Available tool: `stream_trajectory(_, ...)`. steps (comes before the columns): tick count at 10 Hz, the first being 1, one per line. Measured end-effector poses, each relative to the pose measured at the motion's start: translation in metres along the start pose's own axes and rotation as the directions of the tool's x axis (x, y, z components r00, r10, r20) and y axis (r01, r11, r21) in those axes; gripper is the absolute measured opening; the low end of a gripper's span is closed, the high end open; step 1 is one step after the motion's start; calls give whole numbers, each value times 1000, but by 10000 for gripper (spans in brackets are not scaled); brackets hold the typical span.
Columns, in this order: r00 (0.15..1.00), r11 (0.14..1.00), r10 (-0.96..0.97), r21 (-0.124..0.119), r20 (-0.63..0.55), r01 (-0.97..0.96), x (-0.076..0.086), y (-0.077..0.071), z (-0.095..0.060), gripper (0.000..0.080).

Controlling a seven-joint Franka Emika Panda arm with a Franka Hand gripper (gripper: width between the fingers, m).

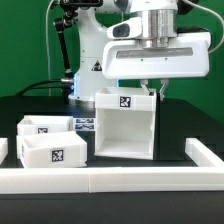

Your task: Assemble drawer

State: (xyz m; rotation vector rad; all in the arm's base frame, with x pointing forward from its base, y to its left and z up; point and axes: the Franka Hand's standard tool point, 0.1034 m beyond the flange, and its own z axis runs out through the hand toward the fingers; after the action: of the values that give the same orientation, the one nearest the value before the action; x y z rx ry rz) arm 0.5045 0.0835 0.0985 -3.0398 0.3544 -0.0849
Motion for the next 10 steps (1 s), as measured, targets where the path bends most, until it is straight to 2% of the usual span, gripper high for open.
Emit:
stream_trajectory(7, 994, 994, 100, 40, -37, -99, 62, -26, 4, 41)
stream_trajectory(8, 992, 992, 116, 47, -42, -114, 68, -26, 4, 41)
stream_trajectory(10, 990, 990, 134, 50, -43, -131, 67, -28, 2, 42)
